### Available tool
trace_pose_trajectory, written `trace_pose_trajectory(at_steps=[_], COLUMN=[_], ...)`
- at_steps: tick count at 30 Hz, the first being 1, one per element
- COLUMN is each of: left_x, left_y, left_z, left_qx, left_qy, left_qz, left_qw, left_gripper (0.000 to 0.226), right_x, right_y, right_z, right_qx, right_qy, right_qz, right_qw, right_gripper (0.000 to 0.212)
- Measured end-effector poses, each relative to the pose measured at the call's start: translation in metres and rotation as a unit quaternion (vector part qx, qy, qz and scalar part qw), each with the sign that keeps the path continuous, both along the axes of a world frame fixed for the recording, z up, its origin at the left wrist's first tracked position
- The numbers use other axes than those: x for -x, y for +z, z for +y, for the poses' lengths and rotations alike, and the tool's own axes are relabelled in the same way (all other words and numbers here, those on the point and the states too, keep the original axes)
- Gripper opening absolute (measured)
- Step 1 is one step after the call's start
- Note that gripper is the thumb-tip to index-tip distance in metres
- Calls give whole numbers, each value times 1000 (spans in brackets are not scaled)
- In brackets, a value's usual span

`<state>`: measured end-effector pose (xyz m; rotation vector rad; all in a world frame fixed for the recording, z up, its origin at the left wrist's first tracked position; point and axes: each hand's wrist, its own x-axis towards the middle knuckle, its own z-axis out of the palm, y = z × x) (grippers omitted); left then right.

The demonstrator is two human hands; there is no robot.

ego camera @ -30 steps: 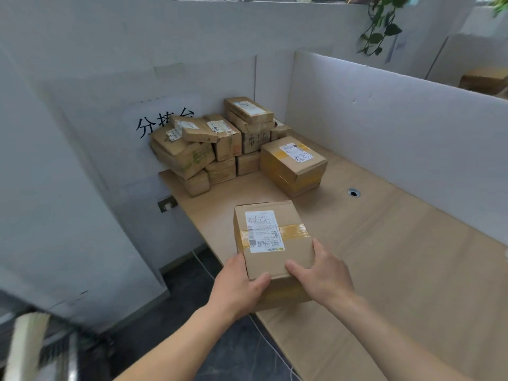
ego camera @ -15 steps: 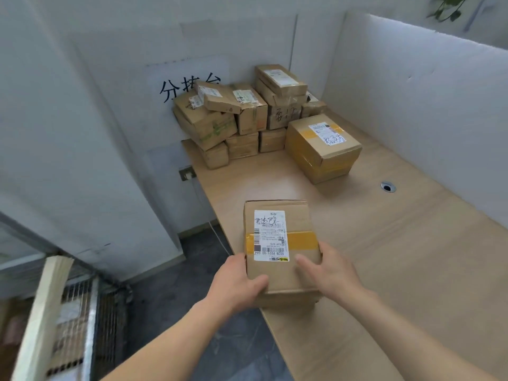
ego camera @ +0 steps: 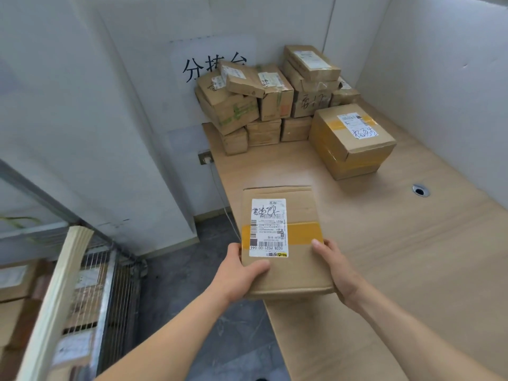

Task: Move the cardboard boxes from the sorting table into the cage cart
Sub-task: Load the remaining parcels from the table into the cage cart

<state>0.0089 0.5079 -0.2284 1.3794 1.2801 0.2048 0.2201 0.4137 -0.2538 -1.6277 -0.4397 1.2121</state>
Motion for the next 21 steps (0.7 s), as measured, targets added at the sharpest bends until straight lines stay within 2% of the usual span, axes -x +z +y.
trace_pose_trajectory(at_steps=[2,7,10,13,18,21], left_x=[10,54,91,137,221,276], left_y=[5,29,48,68,100,114], left_z=[2,17,29,41,58,68], left_qx=[-8,-33,-53,-76,-125,-144], left_qy=[26,72,87,97,112,129], left_qz=[-16,-43,-53,-56,-51,-53], left_qw=[1000,996,993,991,984,980], left_gripper=[67,86,80,88,76,78], right_x=[6,35,68,105,181,230], right_y=[3,26,46,64,96,116], right_z=[10,41,63,85,125,147], right_qx=[-18,-49,-73,-94,-135,-151], right_qy=[4,78,117,169,229,261], right_qz=[31,16,-3,2,43,53], right_qw=[999,996,990,981,963,952], right_gripper=[69,71,79,87,88,89])
